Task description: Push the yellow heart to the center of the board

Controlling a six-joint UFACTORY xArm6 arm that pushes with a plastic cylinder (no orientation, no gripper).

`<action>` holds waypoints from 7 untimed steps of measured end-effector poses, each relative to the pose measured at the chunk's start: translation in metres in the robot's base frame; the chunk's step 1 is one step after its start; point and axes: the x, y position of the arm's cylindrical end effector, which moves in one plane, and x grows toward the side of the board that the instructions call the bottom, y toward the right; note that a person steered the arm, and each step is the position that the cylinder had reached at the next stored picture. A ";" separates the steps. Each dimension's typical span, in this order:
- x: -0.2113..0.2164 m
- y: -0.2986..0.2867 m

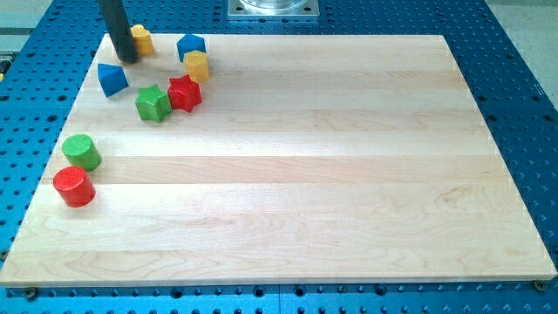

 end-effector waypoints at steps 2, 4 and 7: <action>-0.022 0.047; 0.049 0.179; 0.148 0.115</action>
